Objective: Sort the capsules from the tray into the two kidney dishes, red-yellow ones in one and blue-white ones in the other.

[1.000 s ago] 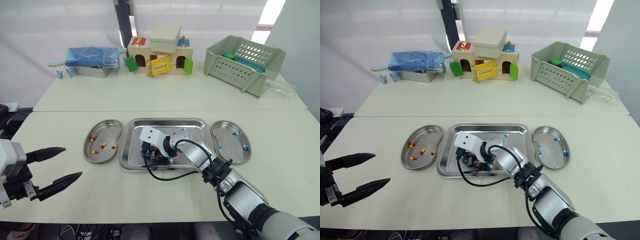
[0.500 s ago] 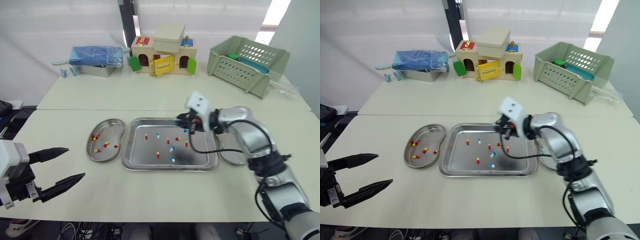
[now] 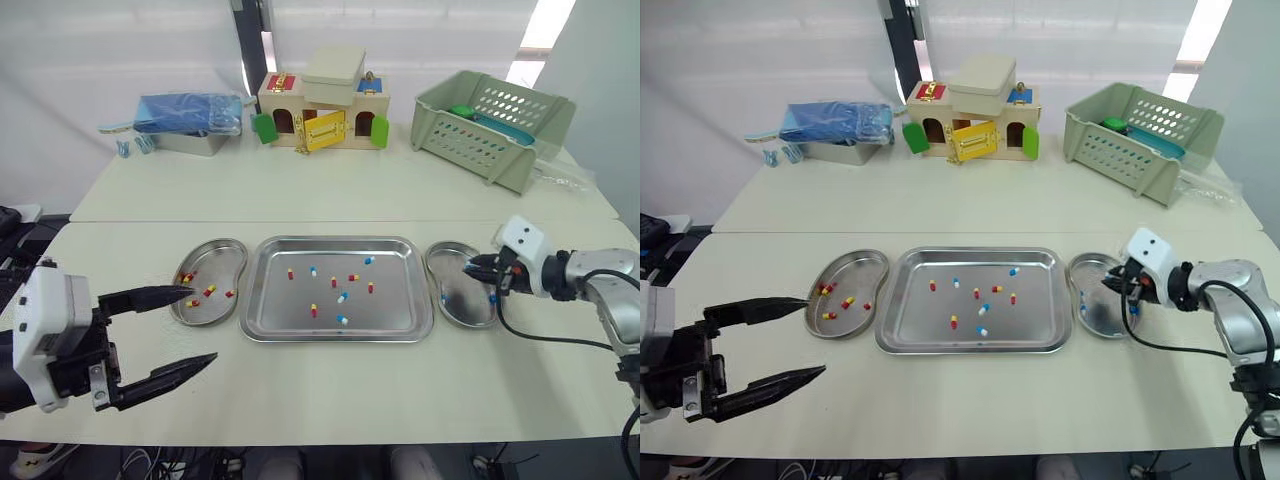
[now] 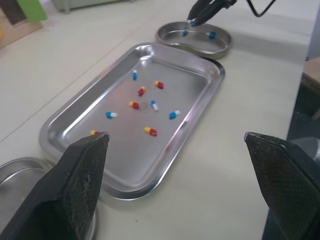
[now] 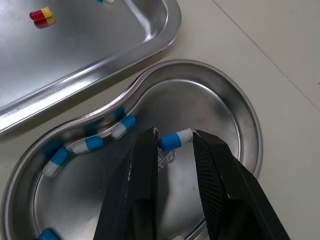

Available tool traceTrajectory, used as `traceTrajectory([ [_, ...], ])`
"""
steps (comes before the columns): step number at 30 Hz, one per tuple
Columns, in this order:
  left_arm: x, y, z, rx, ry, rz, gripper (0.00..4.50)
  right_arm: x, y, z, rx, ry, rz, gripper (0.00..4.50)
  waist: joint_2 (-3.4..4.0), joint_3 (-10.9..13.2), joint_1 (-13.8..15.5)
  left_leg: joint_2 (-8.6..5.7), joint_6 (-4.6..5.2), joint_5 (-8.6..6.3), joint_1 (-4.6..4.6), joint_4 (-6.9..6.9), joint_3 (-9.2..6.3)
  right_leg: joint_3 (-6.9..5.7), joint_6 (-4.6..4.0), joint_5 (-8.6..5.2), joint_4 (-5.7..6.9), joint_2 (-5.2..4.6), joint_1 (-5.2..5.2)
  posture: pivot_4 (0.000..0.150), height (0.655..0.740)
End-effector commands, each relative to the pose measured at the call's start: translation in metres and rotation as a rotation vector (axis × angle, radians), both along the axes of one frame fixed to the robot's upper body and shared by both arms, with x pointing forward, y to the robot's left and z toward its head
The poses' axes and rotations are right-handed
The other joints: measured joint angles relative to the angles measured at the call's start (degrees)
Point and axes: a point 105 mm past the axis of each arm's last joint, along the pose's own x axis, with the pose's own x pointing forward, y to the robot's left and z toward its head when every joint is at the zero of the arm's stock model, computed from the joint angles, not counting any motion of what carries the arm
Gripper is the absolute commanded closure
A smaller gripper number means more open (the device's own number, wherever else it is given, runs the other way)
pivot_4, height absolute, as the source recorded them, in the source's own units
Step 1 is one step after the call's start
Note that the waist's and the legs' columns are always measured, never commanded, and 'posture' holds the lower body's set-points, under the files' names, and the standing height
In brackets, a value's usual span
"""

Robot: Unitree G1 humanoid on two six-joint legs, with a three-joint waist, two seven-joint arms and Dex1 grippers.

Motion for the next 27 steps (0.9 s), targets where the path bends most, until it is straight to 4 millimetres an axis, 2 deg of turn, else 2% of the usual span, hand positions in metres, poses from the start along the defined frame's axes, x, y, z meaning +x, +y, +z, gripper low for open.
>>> traceTrajectory([
  [1,-0.005,-0.013,0.008,-0.015,-0.016,-0.066,0.0,-0.001,-0.005,0.009,0.0,-0.039,0.005,3.32,0.01,0.0,0.0,0.0,0.0,0.0,0.0,0.0,-0.01,-0.01,0.0,0.0,0.0,0.0,0.01,0.15,0.74],
  [2,-0.006,-0.014,0.009,-0.03,-0.014,-0.07,0.0,-0.001,-0.006,0.009,0.003,-0.035,0.004,3.32,0.0,0.0,0.0,-0.01,0.0,0.0,0.01,0.01,-0.01,-0.01,0.0,0.0,0.0,0.0,0.01,0.15,0.74],
  [5,-0.009,-0.014,0.008,-0.045,0.005,-0.072,0.0,-0.006,-0.006,0.008,0.002,-0.02,0.027,2.77,0.0,0.0,0.1,-0.01,0.0,0.0,0.0,0.0,-0.01,-0.02,0.0,0.0,-0.02,0.0,0.02,0.15,0.74],
  [10,-0.017,-0.017,0.0,-0.042,0.044,-0.078,0.0,-0.007,-0.007,0.017,0.016,-0.017,0.047,1.48,0.01,0.0,0.2,0.0,0.0,0.0,0.0,0.01,-0.02,-0.03,0.0,0.0,-0.05,0.0,0.05,0.15,0.74],
  [14,-0.021,-0.015,-0.004,-0.04,0.055,-0.064,0.0,-0.007,-0.007,0.026,0.022,-0.026,0.06,0.19,0.01,0.0,0.4,-0.01,0.0,0.0,0.0,0.01,-0.02,-0.03,0.0,0.0,-0.08,0.0,0.06,0.15,0.74],
  [15,-0.021,-0.014,-0.004,-0.039,0.054,-0.054,0.0,-0.006,-0.007,0.028,0.022,-0.031,0.067,0.03,0.01,0.0,0.4,-0.01,0.0,0.0,0.0,0.01,-0.02,-0.03,0.0,0.0,-0.1,0.0,0.07,0.15,0.74],
  [21,-0.019,-0.004,-0.011,-0.066,0.038,0.025,0.0,-0.006,0.002,0.042,0.038,-0.058,0.144,0.03,0.01,0.0,0.6,-0.01,0.0,0.0,0.02,0.01,-0.02,-0.06,0.0,0.0,-0.18,0.0,0.13,0.15,0.74],
  [24,-0.019,0.005,-0.017,-0.073,0.041,0.079,0.0,-0.006,0.01,0.051,0.052,-0.098,0.206,0.03,0.01,0.0,0.8,0.0,0.0,-0.01,0.03,0.01,-0.05,-0.11,0.0,0.01,-0.29,0.0,0.2,0.15,0.74],
  [27,-0.02,0.016,-0.024,-0.064,0.055,0.128,0.0,-0.009,0.009,0.061,0.074,-0.12,0.246,0.03,0.01,0.0,1.1,0.0,0.02,-0.02,0.03,0.01,-0.06,-0.13,0.0,0.01,-0.32,0.0,0.23,0.15,0.74],
])
